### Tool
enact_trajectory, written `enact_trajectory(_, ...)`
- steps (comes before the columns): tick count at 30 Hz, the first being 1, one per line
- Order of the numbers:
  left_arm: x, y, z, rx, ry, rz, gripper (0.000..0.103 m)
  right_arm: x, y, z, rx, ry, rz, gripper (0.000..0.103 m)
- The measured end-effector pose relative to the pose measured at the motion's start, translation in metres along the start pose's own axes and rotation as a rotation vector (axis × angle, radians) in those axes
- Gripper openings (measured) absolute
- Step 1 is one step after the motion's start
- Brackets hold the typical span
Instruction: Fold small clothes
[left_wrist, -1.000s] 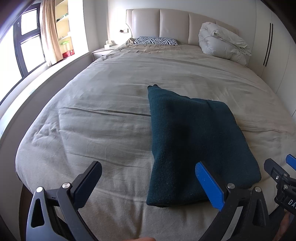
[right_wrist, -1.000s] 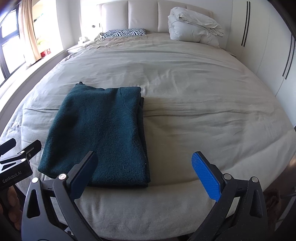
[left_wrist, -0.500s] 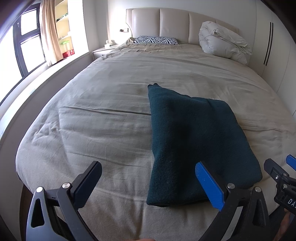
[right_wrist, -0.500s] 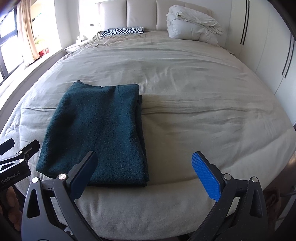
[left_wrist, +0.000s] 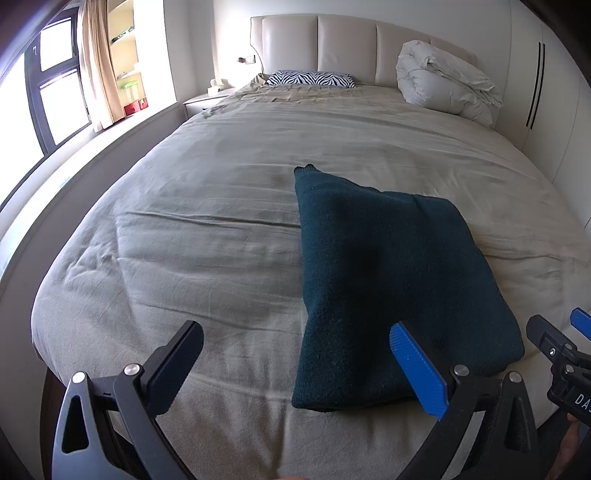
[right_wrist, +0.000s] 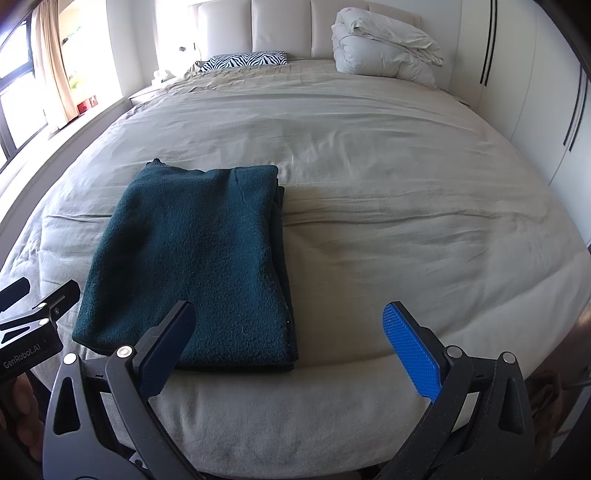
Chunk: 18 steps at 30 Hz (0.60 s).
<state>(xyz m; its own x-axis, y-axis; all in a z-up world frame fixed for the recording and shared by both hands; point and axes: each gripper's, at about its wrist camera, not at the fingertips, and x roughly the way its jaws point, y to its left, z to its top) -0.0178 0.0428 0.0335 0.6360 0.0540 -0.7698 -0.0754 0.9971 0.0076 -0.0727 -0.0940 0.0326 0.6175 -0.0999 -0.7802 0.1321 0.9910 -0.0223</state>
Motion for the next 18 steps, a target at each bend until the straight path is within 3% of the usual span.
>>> enact_trajectory(18,0.0040,0.0014,-0.0015,0.006,0.005,-0.003,0.103,0.0051,0.0010,-0.0005,0.008,0.012,0.005,0.103)
